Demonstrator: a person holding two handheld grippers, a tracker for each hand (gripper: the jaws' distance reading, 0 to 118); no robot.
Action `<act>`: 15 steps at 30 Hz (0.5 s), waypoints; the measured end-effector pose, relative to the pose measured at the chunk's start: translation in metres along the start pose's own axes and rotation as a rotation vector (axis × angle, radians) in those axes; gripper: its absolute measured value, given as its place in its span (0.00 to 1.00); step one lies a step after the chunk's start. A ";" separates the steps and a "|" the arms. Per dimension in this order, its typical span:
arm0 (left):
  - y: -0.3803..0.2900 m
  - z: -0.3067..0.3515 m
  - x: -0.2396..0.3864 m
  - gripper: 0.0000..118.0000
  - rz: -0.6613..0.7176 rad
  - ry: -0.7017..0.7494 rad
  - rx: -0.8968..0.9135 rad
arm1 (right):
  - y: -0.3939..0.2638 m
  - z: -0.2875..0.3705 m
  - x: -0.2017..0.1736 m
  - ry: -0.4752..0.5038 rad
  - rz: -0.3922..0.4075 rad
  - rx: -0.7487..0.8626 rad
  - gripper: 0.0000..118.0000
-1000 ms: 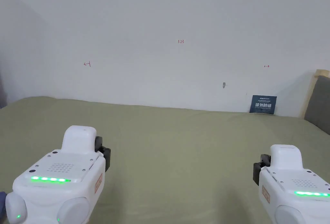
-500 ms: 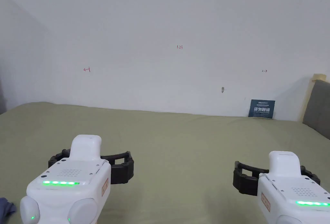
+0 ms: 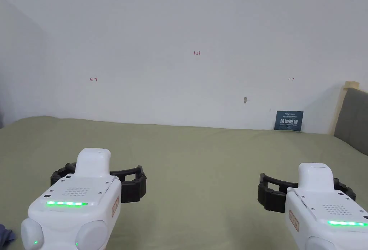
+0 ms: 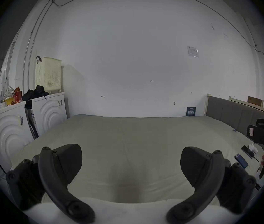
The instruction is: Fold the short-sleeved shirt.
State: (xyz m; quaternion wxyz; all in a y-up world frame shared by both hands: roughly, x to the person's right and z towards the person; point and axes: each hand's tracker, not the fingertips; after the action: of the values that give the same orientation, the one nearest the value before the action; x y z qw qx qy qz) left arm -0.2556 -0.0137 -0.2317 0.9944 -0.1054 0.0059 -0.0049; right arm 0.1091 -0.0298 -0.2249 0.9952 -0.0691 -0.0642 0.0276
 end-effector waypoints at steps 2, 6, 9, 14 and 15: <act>0.000 -0.001 0.001 1.00 -0.001 0.001 0.001 | -0.001 0.001 -0.002 -0.001 -0.002 0.001 1.00; 0.000 -0.002 0.001 1.00 0.008 0.001 0.000 | 0.000 0.003 -0.004 -0.001 0.005 0.010 1.00; -0.001 -0.002 0.002 1.00 0.006 0.010 -0.002 | 0.000 0.002 -0.005 -0.003 0.005 0.012 1.00; -0.003 -0.004 0.003 1.00 0.009 0.003 -0.003 | -0.001 0.005 -0.005 0.055 -0.060 0.039 1.00; -0.003 -0.004 0.003 1.00 0.007 0.001 -0.004 | -0.001 0.006 -0.004 0.065 -0.067 0.044 1.00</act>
State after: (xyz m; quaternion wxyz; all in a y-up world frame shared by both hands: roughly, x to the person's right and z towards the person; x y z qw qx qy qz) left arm -0.2522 -0.0173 -0.2353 0.9942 -0.1073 0.0066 -0.0015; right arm 0.1048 -0.0303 -0.2196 0.9984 -0.0457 -0.0336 -0.0064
